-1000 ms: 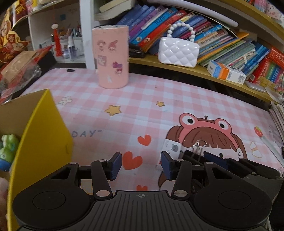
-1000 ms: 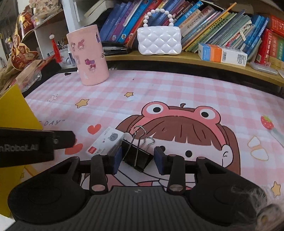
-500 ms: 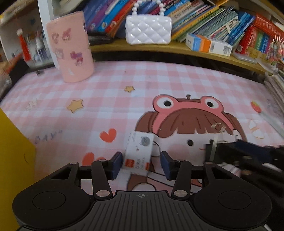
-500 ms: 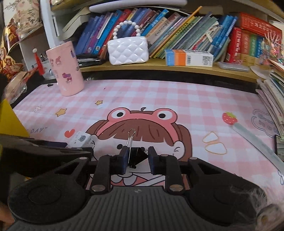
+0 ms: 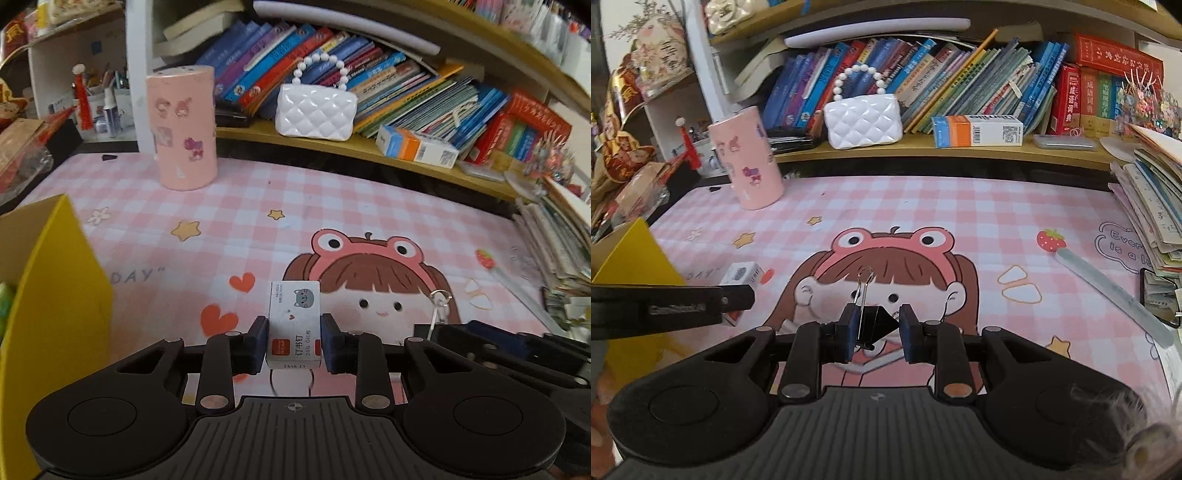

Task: Organize objects
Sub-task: 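Lift the card and binder clip and carry them toward the yellow box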

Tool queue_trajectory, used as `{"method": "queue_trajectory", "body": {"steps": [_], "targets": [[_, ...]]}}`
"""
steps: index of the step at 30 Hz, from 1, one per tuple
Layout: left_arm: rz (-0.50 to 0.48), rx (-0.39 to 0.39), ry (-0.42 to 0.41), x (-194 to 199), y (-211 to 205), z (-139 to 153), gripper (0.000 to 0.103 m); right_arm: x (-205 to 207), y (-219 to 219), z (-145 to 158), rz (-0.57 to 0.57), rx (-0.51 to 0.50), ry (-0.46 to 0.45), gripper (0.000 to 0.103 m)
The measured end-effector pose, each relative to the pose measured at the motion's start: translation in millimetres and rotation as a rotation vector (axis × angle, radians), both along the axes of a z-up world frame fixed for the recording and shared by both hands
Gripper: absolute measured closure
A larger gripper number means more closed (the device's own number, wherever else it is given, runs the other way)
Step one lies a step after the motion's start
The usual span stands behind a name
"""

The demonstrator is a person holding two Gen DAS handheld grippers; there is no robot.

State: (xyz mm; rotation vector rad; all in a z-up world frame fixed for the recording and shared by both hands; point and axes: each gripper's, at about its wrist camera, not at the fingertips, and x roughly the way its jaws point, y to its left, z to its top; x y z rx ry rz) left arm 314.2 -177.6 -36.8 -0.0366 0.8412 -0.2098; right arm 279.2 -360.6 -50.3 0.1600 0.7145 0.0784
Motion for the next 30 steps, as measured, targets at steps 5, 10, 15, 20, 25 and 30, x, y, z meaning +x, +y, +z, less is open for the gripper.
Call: {"method": "queue_trajectory", "body": {"steps": [5, 10, 15, 20, 25, 30], "targets": [[-0.001, -0.026, 0.011, -38, 14, 8, 0.075, -26, 5, 6, 0.018, -0.006, 0.016, 0.081], [-0.019, -0.022, 0.014, -77, 28, 14, 0.075, -57, 10, 11, 0.023, -0.009, 0.043, 0.081], [-0.014, -0.052, 0.017, -107, 44, 19, 0.075, -87, 24, 16, 0.048, -0.019, 0.058, 0.081], [-0.043, -0.077, 0.015, -124, 53, 20, 0.075, -107, 44, 21, 0.071, -0.040, 0.059, 0.081], [-0.062, -0.098, 0.008, -142, 69, 22, 0.075, -128, 64, 26, 0.075, -0.063, 0.051, 0.081], [-0.065, -0.114, 0.009, -160, 91, 22, 0.075, -150, 87, 28, 0.074, -0.076, 0.062, 0.081]]}}
